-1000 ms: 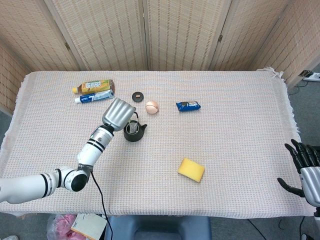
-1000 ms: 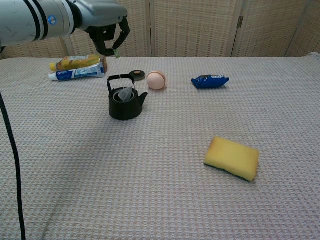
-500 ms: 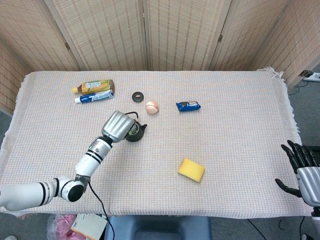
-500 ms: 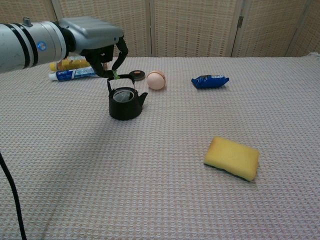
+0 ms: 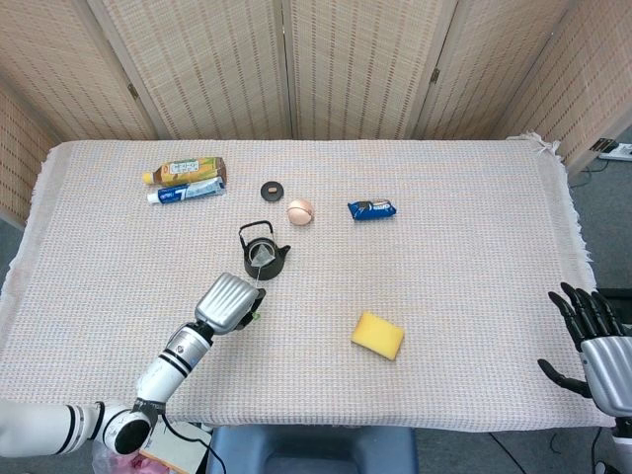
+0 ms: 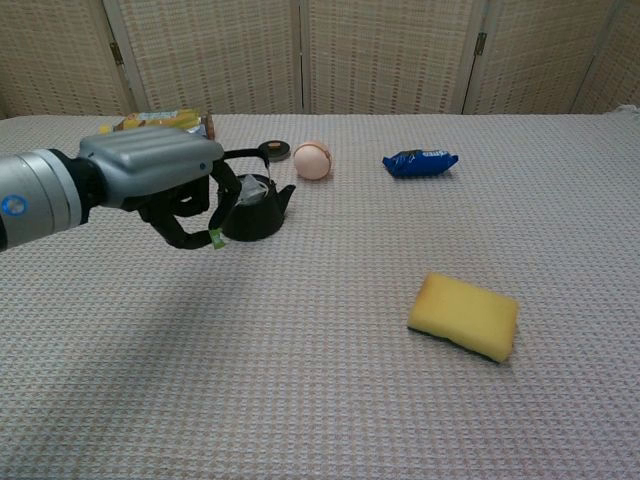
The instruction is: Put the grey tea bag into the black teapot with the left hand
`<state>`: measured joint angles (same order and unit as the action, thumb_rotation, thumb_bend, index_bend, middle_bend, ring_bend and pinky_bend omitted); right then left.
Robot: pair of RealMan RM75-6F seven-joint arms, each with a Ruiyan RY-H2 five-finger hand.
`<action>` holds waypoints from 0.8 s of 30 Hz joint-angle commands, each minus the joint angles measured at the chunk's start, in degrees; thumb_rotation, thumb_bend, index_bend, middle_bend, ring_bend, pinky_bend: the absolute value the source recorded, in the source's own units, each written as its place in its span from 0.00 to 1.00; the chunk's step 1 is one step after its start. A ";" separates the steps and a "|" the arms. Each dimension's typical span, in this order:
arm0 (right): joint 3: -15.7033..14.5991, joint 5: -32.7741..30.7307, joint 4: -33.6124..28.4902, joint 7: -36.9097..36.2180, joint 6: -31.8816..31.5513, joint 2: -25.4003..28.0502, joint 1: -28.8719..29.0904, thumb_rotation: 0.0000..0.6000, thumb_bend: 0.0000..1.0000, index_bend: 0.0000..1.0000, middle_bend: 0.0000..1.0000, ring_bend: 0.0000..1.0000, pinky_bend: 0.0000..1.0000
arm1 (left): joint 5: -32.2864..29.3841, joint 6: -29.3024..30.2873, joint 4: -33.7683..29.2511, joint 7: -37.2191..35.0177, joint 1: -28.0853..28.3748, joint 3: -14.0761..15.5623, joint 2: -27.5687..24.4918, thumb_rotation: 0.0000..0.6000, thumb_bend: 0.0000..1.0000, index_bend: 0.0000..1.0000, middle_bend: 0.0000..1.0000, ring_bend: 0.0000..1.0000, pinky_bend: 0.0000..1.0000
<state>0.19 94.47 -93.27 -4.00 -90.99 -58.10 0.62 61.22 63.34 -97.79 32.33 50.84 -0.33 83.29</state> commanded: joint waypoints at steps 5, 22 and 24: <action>-0.50 1.23 0.44 -0.66 -1.17 0.18 -0.58 1.00 0.14 0.00 0.00 0.00 0.00 | -6.61 -2.11 -5.95 5.46 -1.41 1.75 -1.38 1.00 0.22 0.04 1.00 0.86 1.00; -0.65 2.12 0.79 -1.24 -2.64 0.23 -1.26 1.00 0.14 0.00 0.00 0.00 0.00 | -9.64 -3.87 -6.46 5.53 -1.38 -0.75 -3.40 1.00 0.17 0.00 1.00 0.86 1.00; -0.63 2.15 0.77 -1.28 -2.55 0.26 -1.19 1.00 0.14 0.00 0.00 0.00 0.00 | -9.69 -4.00 -8.32 5.03 -1.52 -0.98 -4.98 1.00 0.17 0.00 1.00 0.86 1.00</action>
<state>-0.44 96.62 -92.50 -5.29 -93.54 -57.84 -0.57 51.74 59.46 -104.70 37.61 49.50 -1.21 79.60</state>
